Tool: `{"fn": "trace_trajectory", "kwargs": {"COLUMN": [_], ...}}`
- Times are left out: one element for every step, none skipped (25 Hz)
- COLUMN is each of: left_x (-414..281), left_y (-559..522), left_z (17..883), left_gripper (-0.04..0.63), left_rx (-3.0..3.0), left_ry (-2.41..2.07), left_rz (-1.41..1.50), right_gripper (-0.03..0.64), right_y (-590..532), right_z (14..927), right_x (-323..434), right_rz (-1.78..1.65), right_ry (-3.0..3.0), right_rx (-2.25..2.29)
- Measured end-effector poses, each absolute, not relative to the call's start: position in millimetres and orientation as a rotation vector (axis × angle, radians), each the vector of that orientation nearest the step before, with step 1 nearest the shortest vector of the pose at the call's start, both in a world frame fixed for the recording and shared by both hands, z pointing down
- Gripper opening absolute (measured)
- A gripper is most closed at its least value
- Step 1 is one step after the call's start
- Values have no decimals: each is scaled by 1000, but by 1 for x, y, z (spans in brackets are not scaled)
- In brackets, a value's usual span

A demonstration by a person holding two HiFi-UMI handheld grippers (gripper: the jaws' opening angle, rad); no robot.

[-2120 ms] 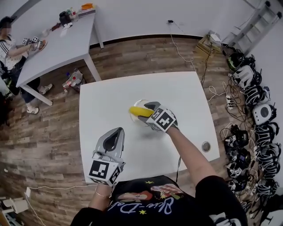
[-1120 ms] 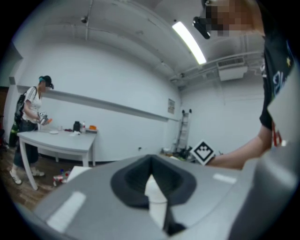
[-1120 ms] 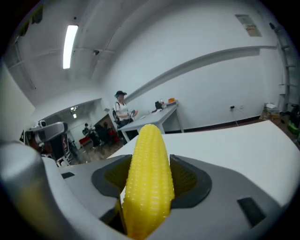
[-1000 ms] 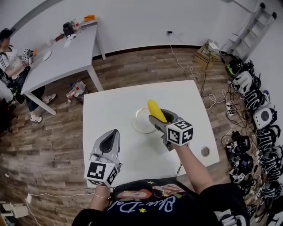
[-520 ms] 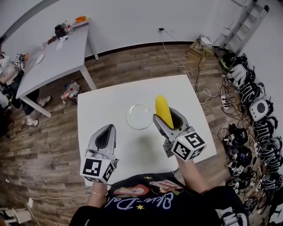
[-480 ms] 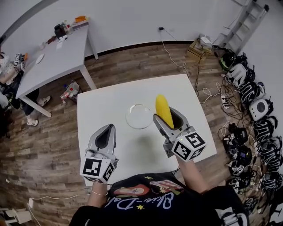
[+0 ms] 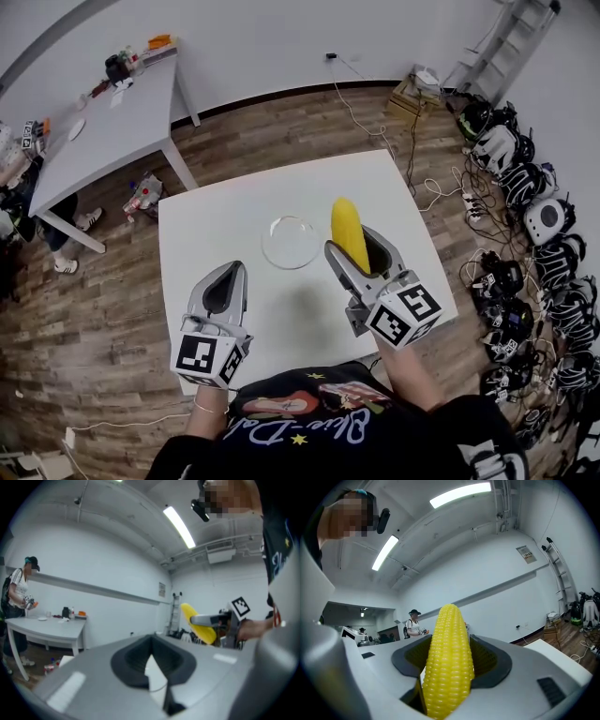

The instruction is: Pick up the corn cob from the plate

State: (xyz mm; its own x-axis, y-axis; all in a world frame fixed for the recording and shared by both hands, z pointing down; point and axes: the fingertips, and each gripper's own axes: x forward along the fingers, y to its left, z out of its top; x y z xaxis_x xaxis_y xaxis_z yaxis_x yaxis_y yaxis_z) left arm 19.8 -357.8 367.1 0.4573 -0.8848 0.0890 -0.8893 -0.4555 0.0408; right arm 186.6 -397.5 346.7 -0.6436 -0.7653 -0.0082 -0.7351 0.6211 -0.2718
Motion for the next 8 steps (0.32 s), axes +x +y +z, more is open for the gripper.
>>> {"fn": "trace_trajectory", "kwargs": {"left_x": [21,22,23,24,26,27,28,28], "left_y": [-357,-357,-356,-355,-355,-355,-355,-355], "left_z": [368,368,367,367,366,366,366,366], "left_gripper": [-2,-2,-2,-2,-2,-2,-2,-2], "left_rx": [2612,2613,2617,2621,2625,2628,2631,2634], "left_ry": [-1591,-1589,-1587,-1584,-1580,-1575,-1570,-1566], "left_rz": [86,85,82,78,74,72,70,70], "right_gripper": [244,244,244,244,244,244,244,244], "right_y": [-397,-396,-395,-394,-393,-393,-393,-392], "right_z": [345,343,342,341,340,339,337,336], "right_x": [187,187,187,187,187,187,186,186], "right_rz": [-366,-365,-368,-370,-368,-362,-355,-348], "right_ry": [2715,2714,2712,2712,2712,2715,2719,2723], "right_rx": [-1264,-1264,-1264,-1262,-1261,-1259,-1257,-1255]}}
